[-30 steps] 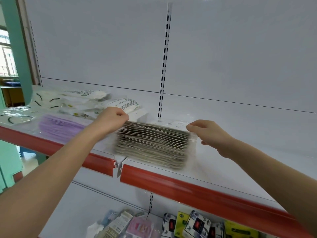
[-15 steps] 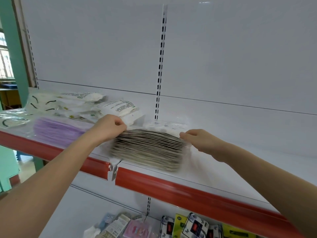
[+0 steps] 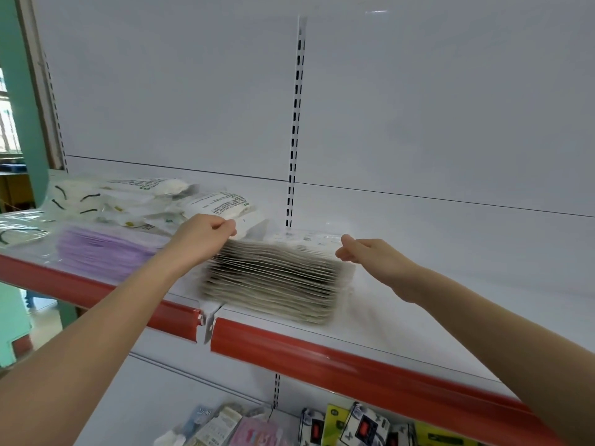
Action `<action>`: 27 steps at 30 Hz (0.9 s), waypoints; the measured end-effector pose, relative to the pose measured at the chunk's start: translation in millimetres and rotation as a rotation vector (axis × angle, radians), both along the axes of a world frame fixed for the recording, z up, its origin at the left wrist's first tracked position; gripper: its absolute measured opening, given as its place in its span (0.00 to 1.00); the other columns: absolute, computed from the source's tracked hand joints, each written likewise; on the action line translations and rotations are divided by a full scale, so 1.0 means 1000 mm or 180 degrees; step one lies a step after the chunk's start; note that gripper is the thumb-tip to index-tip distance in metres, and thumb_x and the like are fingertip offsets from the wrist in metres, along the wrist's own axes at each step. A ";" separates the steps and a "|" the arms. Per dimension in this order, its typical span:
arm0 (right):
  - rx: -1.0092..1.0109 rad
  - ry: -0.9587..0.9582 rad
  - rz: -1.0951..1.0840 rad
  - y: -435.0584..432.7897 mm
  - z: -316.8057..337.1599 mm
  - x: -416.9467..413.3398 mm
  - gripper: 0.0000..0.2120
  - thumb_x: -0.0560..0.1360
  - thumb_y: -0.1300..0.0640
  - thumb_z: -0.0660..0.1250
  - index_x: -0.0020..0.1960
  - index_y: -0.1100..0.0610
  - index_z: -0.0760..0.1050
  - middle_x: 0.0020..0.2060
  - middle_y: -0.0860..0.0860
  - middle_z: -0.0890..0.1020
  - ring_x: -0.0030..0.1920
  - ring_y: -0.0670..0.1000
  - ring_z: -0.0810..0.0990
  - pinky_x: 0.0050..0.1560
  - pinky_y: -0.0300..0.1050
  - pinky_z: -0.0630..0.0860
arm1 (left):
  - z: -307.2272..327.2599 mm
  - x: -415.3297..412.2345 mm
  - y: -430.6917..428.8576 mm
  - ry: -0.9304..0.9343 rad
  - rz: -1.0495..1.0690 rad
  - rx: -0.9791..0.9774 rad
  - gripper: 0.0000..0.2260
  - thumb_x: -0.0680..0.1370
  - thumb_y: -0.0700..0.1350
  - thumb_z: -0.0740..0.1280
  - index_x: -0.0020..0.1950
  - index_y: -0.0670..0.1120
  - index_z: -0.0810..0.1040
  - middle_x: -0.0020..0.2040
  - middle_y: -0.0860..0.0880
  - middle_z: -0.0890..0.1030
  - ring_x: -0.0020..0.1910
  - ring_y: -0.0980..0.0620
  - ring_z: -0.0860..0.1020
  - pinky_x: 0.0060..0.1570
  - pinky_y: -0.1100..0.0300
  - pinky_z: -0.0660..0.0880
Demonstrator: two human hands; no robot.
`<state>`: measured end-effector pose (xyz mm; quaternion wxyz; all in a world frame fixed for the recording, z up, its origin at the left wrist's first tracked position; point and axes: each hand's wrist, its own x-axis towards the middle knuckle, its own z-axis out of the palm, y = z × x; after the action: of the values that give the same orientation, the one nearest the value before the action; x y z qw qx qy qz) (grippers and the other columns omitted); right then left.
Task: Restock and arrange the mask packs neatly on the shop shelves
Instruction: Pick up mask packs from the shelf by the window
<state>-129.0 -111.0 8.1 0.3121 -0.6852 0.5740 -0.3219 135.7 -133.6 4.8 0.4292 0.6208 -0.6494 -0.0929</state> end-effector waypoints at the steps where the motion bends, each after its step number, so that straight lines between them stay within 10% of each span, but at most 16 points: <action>1: 0.0007 0.0005 0.0015 0.000 -0.001 0.000 0.22 0.81 0.46 0.51 0.63 0.58 0.74 0.62 0.48 0.75 0.65 0.48 0.70 0.60 0.39 0.60 | 0.000 0.000 0.000 -0.0036 -0.0018 0.0037 0.14 0.81 0.47 0.58 0.53 0.43 0.81 0.47 0.52 0.76 0.49 0.53 0.73 0.47 0.61 0.66; 7: 0.0022 0.0013 0.0016 0.000 -0.002 0.001 0.22 0.81 0.47 0.51 0.64 0.58 0.73 0.62 0.47 0.75 0.62 0.46 0.69 0.60 0.39 0.60 | -0.005 0.004 -0.006 -0.0492 0.0078 0.0100 0.13 0.79 0.48 0.59 0.39 0.44 0.74 0.39 0.45 0.73 0.41 0.50 0.70 0.35 0.58 0.62; 15: -0.0314 0.0189 -0.0297 0.009 0.007 -0.022 0.21 0.79 0.49 0.56 0.59 0.66 0.74 0.60 0.62 0.77 0.60 0.64 0.73 0.62 0.54 0.70 | 0.011 -0.042 0.021 -0.0706 0.0206 -0.0980 0.13 0.79 0.48 0.60 0.49 0.42 0.81 0.52 0.46 0.81 0.53 0.47 0.75 0.48 0.57 0.68; 19: -0.0530 0.0363 -0.0479 0.021 0.009 -0.059 0.20 0.78 0.52 0.58 0.55 0.69 0.72 0.40 0.54 0.70 0.39 0.52 0.66 0.38 0.42 0.63 | 0.013 -0.109 0.057 -0.0680 -0.0448 -0.0943 0.13 0.79 0.49 0.61 0.49 0.43 0.82 0.52 0.47 0.82 0.54 0.47 0.76 0.55 0.54 0.72; 27: -0.0864 0.0862 -0.1019 0.096 0.006 -0.206 0.12 0.78 0.53 0.60 0.55 0.58 0.77 0.54 0.49 0.79 0.56 0.49 0.75 0.50 0.40 0.69 | -0.009 -0.280 0.119 -0.0519 -0.1752 -0.0628 0.12 0.78 0.53 0.62 0.46 0.48 0.82 0.47 0.54 0.82 0.51 0.52 0.78 0.54 0.53 0.73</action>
<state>-335.2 -14.9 13.9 0.0824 -0.6581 0.6633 -0.3466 -144.4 -14.5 -3.8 0.3926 0.3823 -0.8314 -0.0919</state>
